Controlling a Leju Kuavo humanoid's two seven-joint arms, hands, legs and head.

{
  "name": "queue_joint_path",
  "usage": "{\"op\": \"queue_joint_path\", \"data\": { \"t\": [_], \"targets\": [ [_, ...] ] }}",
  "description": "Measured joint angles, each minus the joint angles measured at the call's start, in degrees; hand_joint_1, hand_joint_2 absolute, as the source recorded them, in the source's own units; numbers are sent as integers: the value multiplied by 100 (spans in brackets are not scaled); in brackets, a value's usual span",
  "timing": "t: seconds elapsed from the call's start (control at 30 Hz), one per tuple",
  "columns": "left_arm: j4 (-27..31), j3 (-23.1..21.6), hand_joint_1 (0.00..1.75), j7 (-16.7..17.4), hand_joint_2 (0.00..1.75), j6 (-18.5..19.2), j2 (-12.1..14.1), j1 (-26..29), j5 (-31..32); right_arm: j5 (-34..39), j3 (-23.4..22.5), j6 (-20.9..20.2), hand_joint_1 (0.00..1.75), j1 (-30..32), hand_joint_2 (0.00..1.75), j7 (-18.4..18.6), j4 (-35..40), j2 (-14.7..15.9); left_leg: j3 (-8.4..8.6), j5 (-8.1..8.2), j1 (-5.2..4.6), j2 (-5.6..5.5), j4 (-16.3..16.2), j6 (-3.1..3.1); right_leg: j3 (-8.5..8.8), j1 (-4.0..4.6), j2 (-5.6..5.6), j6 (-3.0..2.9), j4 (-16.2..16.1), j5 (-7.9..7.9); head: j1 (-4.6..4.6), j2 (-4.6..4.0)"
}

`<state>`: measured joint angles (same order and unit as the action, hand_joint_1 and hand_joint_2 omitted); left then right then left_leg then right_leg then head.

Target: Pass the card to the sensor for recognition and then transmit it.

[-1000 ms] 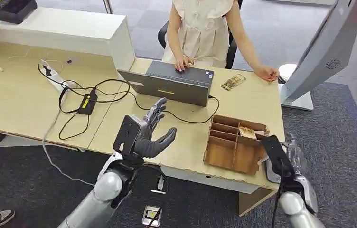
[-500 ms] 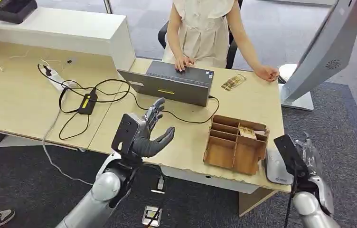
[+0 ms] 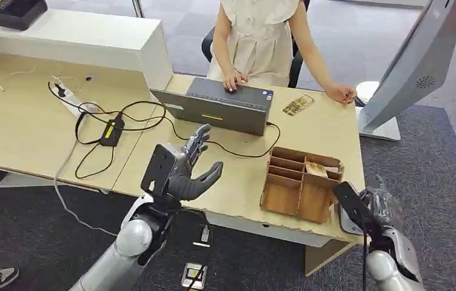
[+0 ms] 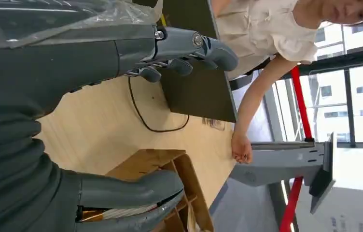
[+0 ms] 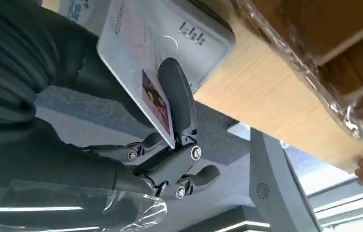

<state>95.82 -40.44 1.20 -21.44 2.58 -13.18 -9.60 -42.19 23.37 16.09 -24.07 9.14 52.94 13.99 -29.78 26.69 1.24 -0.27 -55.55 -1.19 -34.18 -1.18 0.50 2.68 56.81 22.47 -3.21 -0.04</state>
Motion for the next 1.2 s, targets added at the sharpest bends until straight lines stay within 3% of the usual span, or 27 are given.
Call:
{"op": "queue_joint_path", "data": {
  "t": [0.53, 1.2],
  "targets": [
    [4, -33, 0, -4, 175, 2, 7, -6, 39, -221, 234, 11, 175, -47, 175, -85, -334, -282, 4, 0, 0, 0, -1, 0, 2, 1, 0, 0, 0, 0, 0, 0],
    [-2, -46, 0, -70, 175, 168, -18, 7, 140, 109, 199, 105, 175, -40, 175, -120, -153, -273, 4, 0, 0, 1, -1, 0, 2, 0, 1, 0, 0, -1, 0, 0]
  ]
}}
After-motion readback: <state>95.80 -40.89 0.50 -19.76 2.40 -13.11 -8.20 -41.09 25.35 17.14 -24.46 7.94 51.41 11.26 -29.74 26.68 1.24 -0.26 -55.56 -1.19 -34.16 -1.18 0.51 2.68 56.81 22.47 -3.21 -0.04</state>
